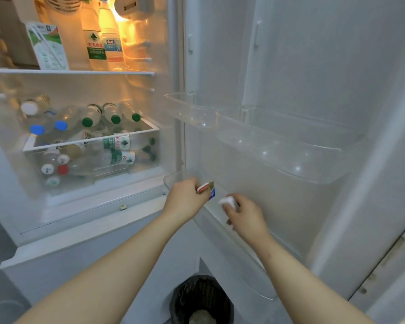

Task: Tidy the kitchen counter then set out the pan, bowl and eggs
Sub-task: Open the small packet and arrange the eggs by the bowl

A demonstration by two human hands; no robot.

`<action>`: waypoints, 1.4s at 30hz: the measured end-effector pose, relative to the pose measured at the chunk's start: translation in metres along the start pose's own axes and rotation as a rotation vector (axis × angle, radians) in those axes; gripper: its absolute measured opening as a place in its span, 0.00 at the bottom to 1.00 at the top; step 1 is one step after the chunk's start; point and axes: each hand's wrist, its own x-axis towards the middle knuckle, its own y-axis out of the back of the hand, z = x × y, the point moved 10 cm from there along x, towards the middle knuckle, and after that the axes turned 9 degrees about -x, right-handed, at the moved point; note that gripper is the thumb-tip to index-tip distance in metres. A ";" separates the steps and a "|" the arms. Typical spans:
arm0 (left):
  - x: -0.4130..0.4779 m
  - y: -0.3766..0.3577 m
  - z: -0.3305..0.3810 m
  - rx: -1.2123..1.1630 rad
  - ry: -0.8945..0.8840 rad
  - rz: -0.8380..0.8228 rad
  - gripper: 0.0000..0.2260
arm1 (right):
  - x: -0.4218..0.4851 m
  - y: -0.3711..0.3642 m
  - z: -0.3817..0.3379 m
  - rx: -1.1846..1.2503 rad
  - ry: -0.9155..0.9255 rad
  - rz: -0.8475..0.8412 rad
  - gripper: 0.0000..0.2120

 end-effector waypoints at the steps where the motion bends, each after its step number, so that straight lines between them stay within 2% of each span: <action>1: -0.005 0.011 -0.006 -0.183 0.042 0.035 0.12 | -0.002 0.011 -0.008 0.071 0.021 0.067 0.02; 4: -0.025 0.008 -0.027 -0.757 0.253 -0.031 0.01 | -0.013 0.030 -0.033 0.237 0.079 0.196 0.10; 6: -0.037 0.002 -0.035 -0.980 0.360 -0.065 0.03 | -0.021 0.028 -0.054 0.273 0.137 0.197 0.12; 10: -0.055 -0.002 -0.040 -1.286 0.474 -0.061 0.09 | -0.034 0.009 -0.081 0.245 0.203 0.150 0.21; 13: -0.066 -0.004 -0.040 -1.423 0.559 -0.082 0.10 | -0.044 -0.003 -0.087 0.211 0.228 0.122 0.25; 16: -0.069 -0.003 -0.036 -1.395 0.521 -0.105 0.08 | -0.054 -0.012 -0.096 0.109 0.304 0.089 0.23; 19: -0.070 0.002 -0.040 -1.291 0.444 -0.081 0.08 | -0.062 -0.015 -0.100 0.057 0.330 0.060 0.26; 22: -0.075 0.010 -0.042 -1.256 0.427 -0.034 0.10 | -0.065 -0.007 -0.091 0.078 0.258 0.093 0.26; 26: -0.080 0.013 -0.039 -1.191 0.369 -0.005 0.11 | -0.072 0.017 -0.070 0.126 0.129 0.184 0.18; 31: -0.098 0.001 -0.010 -1.178 0.267 -0.016 0.09 | -0.102 0.074 -0.041 0.105 0.079 0.403 0.13; 34: -0.113 -0.010 0.022 -1.144 0.166 -0.050 0.08 | -0.129 0.119 -0.046 -0.132 0.253 0.569 0.12; 36: -0.123 -0.013 0.049 -1.109 0.072 -0.048 0.09 | -0.151 0.154 -0.053 -0.299 0.392 0.745 0.14; 39: -0.137 -0.018 0.088 -1.113 -0.052 -0.011 0.10 | -0.185 0.209 -0.050 -0.450 0.477 1.044 0.10; 41: -0.150 -0.027 0.112 -1.130 -0.103 0.000 0.11 | -0.201 0.241 -0.037 -0.451 0.416 1.186 0.10; 42: -0.156 -0.032 0.123 -1.141 -0.115 0.003 0.12 | -0.204 0.256 -0.027 -0.429 0.340 1.207 0.12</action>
